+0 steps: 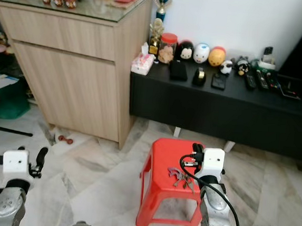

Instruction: Hang keys on a hook

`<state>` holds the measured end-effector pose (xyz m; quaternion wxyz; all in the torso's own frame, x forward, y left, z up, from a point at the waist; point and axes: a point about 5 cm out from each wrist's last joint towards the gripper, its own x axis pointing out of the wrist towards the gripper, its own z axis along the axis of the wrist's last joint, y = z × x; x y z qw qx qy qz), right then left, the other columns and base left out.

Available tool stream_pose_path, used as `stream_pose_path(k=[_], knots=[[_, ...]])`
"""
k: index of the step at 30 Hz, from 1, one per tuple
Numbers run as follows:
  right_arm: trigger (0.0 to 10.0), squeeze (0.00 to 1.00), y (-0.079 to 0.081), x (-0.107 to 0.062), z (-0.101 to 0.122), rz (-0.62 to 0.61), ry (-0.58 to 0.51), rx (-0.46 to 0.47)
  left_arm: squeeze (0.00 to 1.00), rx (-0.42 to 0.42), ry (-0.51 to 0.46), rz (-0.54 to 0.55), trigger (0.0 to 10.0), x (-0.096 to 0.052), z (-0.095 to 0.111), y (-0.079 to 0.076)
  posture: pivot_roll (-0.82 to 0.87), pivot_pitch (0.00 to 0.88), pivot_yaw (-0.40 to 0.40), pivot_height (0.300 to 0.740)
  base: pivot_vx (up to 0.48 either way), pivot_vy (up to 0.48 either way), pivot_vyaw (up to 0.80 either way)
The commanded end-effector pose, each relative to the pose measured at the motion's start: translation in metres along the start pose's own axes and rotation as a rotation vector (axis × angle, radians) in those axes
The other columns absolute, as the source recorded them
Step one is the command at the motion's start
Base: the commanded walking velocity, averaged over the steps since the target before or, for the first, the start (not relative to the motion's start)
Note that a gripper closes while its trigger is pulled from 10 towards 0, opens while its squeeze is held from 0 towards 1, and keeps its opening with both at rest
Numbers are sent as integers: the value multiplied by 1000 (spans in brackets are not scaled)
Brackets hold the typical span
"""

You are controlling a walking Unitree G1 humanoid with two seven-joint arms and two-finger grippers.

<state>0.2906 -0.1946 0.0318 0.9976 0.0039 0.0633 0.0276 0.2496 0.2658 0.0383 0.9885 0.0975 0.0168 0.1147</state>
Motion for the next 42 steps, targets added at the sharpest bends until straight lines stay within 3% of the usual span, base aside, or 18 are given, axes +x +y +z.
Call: stream_pose_path(k=[1, 8, 16, 38, 42], knots=[[10000, 0, -6, 0, 0, -21, 13, 7, 0, 3, -1, -48, 10000, -3, 1, -9, 19, 0, -56, 658, 0, 0, 0], [10000, 0, -7, 2, -2, -24, 37, -1, 0, -7, 31, -63, 10000, -12, 0, -16, 21, 0, -55, 658, 0, 0, 0], [10000, 0, -7, 1, -4, -14, 52, -5, 0, -39, 46, -105, 10000, -6, 6, -26, 19, 0, -50, 637, 0, 0, 0], [10000, 0, -4, 3, -7, 7, 89, -30, 0, -68, 64, -117, 10000, -3, 14, -27, 18, 0, -52, 637, 0, 0, 0], [10000, 0, -4, 4, -7, -3, 103, -43, 0, -66, 68, -118, 10000, -2, 14, -26, 16, 0, -50, 618, 0, 0, 0]])
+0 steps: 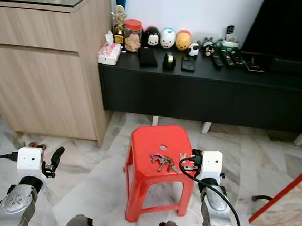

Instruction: Hang keys on a hook

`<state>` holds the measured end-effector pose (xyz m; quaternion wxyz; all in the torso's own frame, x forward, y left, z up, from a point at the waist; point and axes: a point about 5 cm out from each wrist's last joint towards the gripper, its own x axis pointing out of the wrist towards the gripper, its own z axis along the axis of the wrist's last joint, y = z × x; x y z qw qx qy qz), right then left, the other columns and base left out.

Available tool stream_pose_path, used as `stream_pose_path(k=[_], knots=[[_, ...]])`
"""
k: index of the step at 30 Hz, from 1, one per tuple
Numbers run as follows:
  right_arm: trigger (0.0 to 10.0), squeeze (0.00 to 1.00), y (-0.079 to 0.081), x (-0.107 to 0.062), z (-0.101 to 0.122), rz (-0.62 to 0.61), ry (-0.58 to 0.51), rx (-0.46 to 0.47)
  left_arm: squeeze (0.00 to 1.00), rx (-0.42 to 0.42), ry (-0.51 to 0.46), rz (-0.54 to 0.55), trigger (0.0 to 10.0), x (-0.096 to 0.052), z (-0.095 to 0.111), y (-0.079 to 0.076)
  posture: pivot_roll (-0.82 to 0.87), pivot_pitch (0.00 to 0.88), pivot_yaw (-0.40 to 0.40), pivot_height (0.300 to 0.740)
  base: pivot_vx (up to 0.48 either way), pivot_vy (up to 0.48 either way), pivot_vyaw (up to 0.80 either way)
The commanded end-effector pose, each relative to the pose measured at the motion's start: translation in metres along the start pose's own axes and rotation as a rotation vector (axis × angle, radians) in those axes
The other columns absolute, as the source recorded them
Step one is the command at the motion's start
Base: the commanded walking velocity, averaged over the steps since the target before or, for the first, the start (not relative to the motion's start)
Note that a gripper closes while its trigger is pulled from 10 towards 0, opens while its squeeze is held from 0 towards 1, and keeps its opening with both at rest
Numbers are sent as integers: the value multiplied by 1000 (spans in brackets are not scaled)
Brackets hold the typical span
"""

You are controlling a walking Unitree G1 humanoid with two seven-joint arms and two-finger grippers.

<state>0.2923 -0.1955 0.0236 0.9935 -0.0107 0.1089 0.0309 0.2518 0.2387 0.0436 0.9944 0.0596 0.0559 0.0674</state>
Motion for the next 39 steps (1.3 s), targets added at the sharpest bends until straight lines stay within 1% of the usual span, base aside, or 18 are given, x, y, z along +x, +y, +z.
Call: stream_pose_path(k=[1, 3, 11, 16, 19, 23, 26, 33, 37, 39], knots=[[10000, 0, -3, 1, 1, -11, 2, -18, 0, 3, -6, -13, 10000, 2, 3, -1, 20, 0, -49, 613, 0, 0, 0], [10000, 0, -3, 0, 3, -4, -23, -11, 0, 5, -1, -9, 10000, 2, 2, 1, 18, 0, -48, 613, 0, 0, 0], [10000, 0, -3, -1, 1, -8, -11, -12, 0, 17, 21, -7, 10000, 1, -1, 2, 12, 0, -42, 613, 0, 0, 0], [10000, 0, -1, -3, -2, 14, -6, -40, 0, 12, 16, -17, 10000, 4, 2, 0, 10, 0, -37, 613, 0, 0, 0], [10000, 0, 1, -3, -3, 30, 1, -72, 0, 19, 16, -23, 10000, 5, 3, 0, 7, 0, -34, 613, 0, 0, 733], [10000, 0, 1, -5, -6, 21, 9, -46, 0, 27, 23, -18, 10000, 6, 2, 2, 8, 0, -32, 613, 0, 0, 800], [10000, 0, 0, -6, -9, 8, 23, -33, 0, 28, 25, -18, 10000, 7, 2, 4, 7, 0, -30, 613, 0, 0, 0], [10000, 0, -1, -5, -8, 3, 23, -34, 0, 32, 32, -28, 10000, 8, 2, 5, 2, 0, -27, 613, 317, 0, 0], [10000, 0, -2, -6, -7, 6, 15, -78, 0, 32, 32, -33, 10000, 9, 3, 4, 2, 0, -29, 613, 392, 0, 127], [10000, 0, -2, -6, -7, 3, 13, -79, 0, 31, 32, -34, 10000, 9, 3, 4, 2, 0, -29, 613, 398, 0, 653]])
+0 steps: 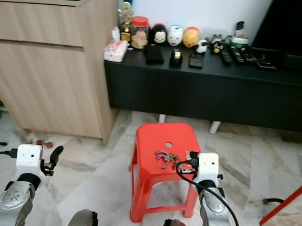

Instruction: Hang keys on a hook

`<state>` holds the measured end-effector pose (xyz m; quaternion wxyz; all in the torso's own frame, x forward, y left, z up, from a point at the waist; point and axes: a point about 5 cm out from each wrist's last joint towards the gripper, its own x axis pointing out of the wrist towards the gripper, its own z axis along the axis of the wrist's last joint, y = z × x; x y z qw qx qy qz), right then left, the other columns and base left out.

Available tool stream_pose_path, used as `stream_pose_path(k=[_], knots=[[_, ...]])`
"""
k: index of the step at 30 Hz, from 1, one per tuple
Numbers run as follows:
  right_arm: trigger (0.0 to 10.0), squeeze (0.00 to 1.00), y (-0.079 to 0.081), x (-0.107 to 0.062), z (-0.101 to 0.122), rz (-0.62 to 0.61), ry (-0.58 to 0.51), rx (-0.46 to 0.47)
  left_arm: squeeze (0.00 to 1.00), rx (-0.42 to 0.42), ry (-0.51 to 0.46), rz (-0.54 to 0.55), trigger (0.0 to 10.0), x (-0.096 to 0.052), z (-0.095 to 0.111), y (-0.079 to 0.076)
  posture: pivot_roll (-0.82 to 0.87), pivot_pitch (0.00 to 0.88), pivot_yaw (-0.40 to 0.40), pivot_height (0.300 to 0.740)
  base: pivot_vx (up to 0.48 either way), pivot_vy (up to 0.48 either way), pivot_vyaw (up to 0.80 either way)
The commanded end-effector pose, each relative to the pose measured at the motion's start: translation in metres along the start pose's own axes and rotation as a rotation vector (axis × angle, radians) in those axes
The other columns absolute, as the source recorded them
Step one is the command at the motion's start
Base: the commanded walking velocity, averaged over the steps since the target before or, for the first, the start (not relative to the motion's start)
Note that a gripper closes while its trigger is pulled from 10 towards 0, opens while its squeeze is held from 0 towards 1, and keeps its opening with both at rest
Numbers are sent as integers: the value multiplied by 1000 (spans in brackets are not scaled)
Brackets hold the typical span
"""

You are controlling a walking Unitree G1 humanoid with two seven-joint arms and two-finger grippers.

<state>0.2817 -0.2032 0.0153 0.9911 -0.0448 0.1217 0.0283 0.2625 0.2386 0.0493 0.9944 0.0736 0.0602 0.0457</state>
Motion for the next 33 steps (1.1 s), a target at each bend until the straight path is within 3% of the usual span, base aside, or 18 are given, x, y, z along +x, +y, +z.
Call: stream_pose_path(k=[1, 4, 22, 33], knots=[[10000, 0, 5, 3, 4, 12, -13, -4, 0, 1, 29, 3, 10000, -1, -4, 3, 4, 0, -30, 613, 398, 0, 800], [10000, 0, 4, 4, 2, 0, 5, 32, 0, -1, 30, -1, 10000, -1, -5, 2, 4, 0, -32, 613, 399, 0, 267], [10000, 0, 4, 3, 1, 29, 15, -19, 0, 3, 22, -22, 10000, 1, -4, -2, -9, 0, -34, 613, 384, 0, 0], [10000, 0, 9, -6, -33, 116, 273, -85, 0, -6, 14, -28, 10000, -1, -3, -7, -14, 0, -45, 613, 0, 0, 0]])
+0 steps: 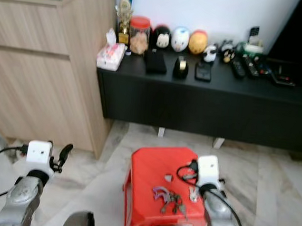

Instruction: Hang keys on a hook

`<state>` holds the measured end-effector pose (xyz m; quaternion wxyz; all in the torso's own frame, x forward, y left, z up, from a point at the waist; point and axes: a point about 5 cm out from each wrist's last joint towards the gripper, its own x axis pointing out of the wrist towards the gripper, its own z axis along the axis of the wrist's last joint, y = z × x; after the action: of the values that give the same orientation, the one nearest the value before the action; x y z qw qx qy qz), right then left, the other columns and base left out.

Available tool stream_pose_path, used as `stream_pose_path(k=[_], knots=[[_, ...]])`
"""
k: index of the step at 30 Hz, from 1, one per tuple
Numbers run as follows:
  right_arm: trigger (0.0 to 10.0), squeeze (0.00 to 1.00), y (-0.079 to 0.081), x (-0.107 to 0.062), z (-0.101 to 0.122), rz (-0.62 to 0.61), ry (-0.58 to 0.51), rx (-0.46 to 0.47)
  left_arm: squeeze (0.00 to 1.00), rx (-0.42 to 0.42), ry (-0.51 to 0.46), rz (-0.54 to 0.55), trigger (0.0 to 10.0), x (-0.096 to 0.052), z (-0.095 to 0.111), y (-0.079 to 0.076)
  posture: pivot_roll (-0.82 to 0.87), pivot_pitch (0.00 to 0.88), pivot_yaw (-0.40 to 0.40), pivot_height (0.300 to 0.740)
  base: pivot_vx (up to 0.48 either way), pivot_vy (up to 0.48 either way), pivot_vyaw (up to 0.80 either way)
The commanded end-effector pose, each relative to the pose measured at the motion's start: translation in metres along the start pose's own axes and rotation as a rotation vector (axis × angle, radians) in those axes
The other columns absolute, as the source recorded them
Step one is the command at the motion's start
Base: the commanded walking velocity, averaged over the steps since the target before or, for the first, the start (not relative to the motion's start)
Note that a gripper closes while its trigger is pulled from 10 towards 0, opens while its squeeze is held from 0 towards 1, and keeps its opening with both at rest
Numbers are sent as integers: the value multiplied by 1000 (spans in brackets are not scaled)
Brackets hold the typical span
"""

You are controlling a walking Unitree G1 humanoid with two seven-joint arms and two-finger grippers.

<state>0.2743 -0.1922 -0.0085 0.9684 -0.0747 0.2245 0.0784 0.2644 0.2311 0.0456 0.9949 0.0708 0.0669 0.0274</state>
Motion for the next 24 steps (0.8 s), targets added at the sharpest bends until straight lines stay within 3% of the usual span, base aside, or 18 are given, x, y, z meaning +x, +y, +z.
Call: stream_pose_path(k=[1, 5, 6, 7, 8, 14, 22, 23, 24], knots=[[10000, 0, -3, -3, -11, 14, 67, -15, 0, -3, 3, 9, 10000, -3, -1, 1, -14, 0, -45, 613, 0, 0, 0], [10000, 0, 6, -4, -19, 97, 143, -45, 0, -2, 8, 8, 10000, -5, -3, 1, -5, 0, -53, 613, 0, 0, 0], [10000, 796, 14, -5, -25, 177, 186, -79, 0, -3, 9, 11, 10000, -6, -3, 2, -8, 0, -55, 613, 0, 0, 0], [10000, 796, 14, -5, -25, 177, 186, -79, 0, -3, 9, 11, 10000, -6, -3, 2, -8, 0, -55, 613, 0, 0, 0], [10000, 1000, 19, -6, -31, 223, 235, -120, 0, -1, 13, 14, 10000, -7, -4, 3, -6, 0, -57, 613, 0, 0, 0], [10000, 1000, 18, -8, -38, 213, 302, -128, 0, -3, 22, 15, 10000, -7, -6, 2, -7, 0, -57, 613, 0, 0, 0], [10000, 996, 10, -9, -37, 159, 298, -155, 0, 3, 23, 22, 10000, -7, -5, 5, 2, 0, -58, 613, 0, 0, 0], [10000, 675, 10, -9, -37, 161, 296, -150, 0, 3, 24, 24, 10000, -7, -6, 5, 2, 0, -57, 613, 0, 0, 0], [10000, 424, 10, -9, -36, 166, 295, -140, 0, 4, 24, 24, 10000, -7, -6, 5, 2, 0, -57, 613, 0, 0, 0]])
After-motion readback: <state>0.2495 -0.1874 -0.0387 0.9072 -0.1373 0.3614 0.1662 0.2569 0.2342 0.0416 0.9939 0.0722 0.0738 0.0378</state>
